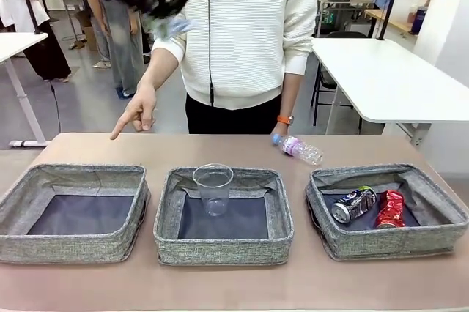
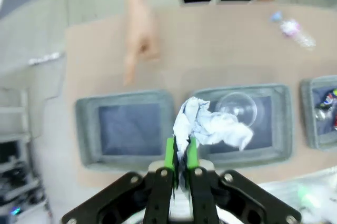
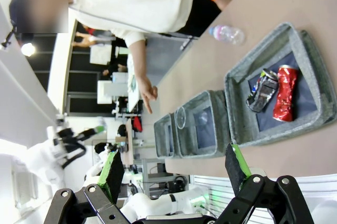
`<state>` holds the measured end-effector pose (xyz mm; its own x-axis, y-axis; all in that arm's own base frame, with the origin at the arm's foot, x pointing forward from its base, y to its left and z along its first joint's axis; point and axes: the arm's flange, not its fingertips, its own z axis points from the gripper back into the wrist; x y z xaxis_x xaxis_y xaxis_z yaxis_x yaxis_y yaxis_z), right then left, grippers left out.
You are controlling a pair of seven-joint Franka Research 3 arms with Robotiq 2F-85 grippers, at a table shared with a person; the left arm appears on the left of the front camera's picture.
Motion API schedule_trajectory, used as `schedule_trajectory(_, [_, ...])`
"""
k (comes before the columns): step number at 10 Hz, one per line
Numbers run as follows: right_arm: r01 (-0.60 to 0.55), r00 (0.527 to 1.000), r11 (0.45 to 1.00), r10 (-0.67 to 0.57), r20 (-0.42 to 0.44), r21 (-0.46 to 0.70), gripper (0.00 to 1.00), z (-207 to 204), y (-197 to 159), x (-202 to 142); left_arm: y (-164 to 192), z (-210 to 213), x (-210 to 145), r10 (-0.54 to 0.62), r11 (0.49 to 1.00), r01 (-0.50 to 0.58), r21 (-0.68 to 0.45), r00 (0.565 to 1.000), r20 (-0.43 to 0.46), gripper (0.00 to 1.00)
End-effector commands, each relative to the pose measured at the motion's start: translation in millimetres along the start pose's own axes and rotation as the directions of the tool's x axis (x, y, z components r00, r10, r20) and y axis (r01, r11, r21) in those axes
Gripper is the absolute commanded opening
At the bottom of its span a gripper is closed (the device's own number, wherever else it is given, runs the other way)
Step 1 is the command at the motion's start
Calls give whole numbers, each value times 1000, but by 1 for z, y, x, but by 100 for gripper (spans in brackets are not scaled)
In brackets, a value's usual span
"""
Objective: Sort the waste into the appropriate baskets.
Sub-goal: Place the picked waste into the Fabric basket indicated by the person.
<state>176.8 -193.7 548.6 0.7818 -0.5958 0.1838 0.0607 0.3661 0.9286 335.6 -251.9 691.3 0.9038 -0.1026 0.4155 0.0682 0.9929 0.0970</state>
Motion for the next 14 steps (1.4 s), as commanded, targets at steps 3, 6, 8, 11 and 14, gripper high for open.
schedule_trajectory(3, [-21, 1000, 1000, 21, 4, 11, 100, 2, 0, 1, 160, -145, -89, 181, 980, -162, 113, 964, -195, 8])
schedule_trajectory(6, [-21, 1000, 1000, 21, 4, 11, 100, 2, 0, 1, 171, -179, -102, 263, 965, -248, 87, 930, -255, 8])
schedule_trajectory(8, [-21, 1000, 1000, 21, 4, 11, 100, 2, 0, 1, 172, -182, -100, 312, 950, -301, 84, 922, -231, 8])
schedule_trajectory(11, [-21, 1000, 1000, 21, 4, 11, 100, 2, 0, 1, 174, -183, -98, 325, 946, -313, 88, 915, -239, 8])
schedule_trajectory(14, [-21, 1000, 1000, 21, 4, 11, 100, 2, 0, 1, 175, -184, -98, 314, 949, -303, 83, 917, -245, 100])
